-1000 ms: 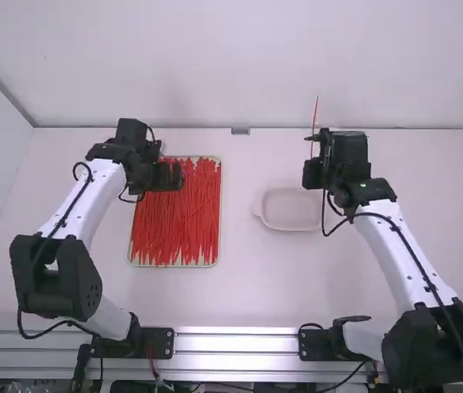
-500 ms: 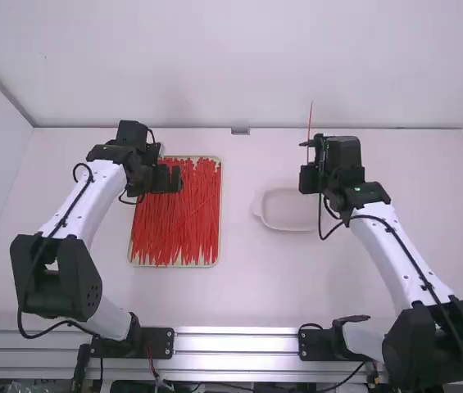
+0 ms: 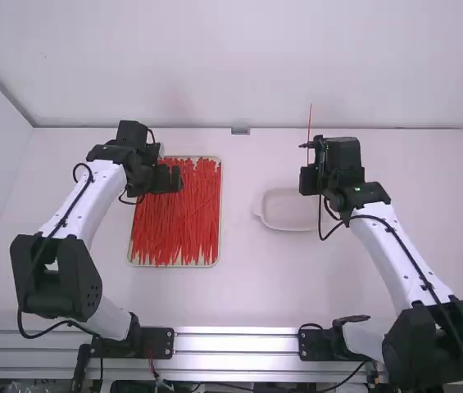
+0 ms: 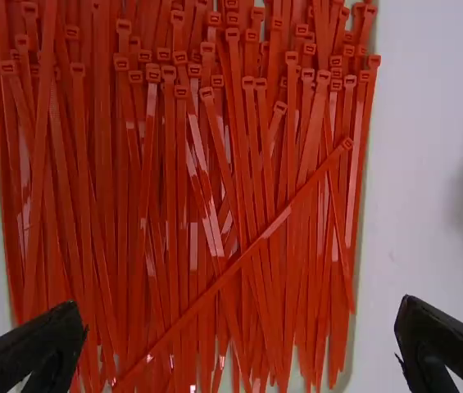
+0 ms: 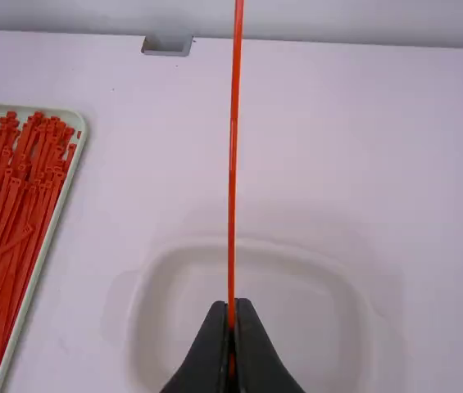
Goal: Fasten the cable tie
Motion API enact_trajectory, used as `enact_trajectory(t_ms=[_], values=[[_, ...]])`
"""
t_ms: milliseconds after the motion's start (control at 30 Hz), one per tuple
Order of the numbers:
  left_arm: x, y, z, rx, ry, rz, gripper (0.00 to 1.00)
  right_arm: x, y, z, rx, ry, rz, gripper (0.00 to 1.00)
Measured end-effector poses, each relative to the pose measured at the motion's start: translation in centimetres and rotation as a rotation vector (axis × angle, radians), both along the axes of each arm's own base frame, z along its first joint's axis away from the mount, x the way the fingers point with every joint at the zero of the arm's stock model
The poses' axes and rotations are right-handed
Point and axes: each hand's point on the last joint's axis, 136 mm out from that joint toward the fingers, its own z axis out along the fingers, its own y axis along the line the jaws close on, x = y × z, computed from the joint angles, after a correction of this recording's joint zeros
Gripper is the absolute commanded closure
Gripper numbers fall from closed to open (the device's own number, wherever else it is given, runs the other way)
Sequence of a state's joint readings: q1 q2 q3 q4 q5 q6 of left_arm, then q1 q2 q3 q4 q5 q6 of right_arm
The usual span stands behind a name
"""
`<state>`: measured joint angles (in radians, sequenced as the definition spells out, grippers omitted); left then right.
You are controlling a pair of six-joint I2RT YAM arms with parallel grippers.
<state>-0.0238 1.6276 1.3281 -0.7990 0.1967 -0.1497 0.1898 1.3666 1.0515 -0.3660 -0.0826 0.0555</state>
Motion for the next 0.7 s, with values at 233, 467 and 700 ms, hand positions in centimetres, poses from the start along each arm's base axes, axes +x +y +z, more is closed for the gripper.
enact_trajectory(t_ms=[233,467,700], values=[[0.1,0.0,-0.2,0.000,-0.006,0.000,0.01,0.0,0.0,0.0,0.000,0.000,0.000,1.00],[-0.2,0.0,-1.5,0.000,0.002,0.000,0.01,0.0,0.0,0.0,-0.001,0.000,0.001,1.00],[-0.5,0.0,-1.9,0.000,0.014,0.000,0.01,0.0,0.0,0.0,-0.002,-0.001,0.001,1.00]])
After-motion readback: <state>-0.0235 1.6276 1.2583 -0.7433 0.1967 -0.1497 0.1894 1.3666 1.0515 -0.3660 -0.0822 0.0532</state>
